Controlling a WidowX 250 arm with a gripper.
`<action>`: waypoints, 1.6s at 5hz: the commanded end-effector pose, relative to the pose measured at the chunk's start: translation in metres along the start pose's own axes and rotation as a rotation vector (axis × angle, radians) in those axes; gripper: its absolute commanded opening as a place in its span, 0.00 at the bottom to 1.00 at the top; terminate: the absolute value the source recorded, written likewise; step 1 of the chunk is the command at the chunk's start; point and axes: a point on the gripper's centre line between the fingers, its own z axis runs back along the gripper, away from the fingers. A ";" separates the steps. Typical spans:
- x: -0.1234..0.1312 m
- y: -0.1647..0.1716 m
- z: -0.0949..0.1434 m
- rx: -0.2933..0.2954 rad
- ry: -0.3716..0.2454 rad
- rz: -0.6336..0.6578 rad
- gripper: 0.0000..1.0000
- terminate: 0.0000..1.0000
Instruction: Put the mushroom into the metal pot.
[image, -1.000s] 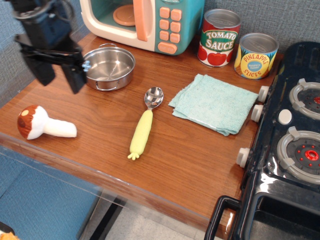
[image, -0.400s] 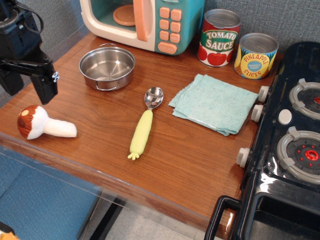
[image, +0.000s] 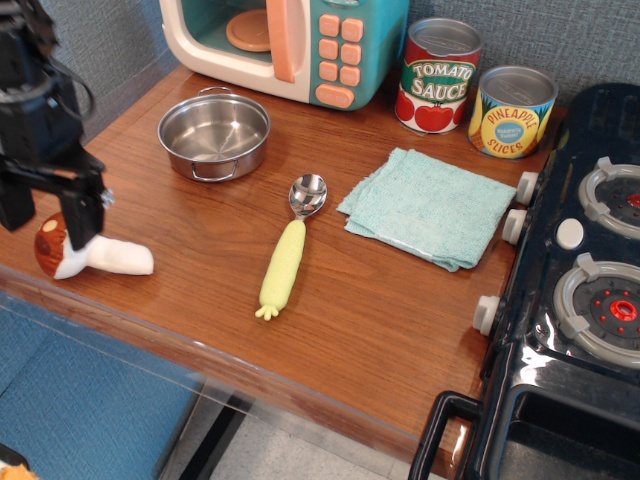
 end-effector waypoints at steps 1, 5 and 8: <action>0.011 -0.002 -0.008 0.040 0.050 0.037 1.00 0.00; 0.064 -0.006 0.068 0.003 -0.113 0.069 0.00 0.00; 0.145 -0.036 0.080 0.015 -0.123 0.109 0.00 0.00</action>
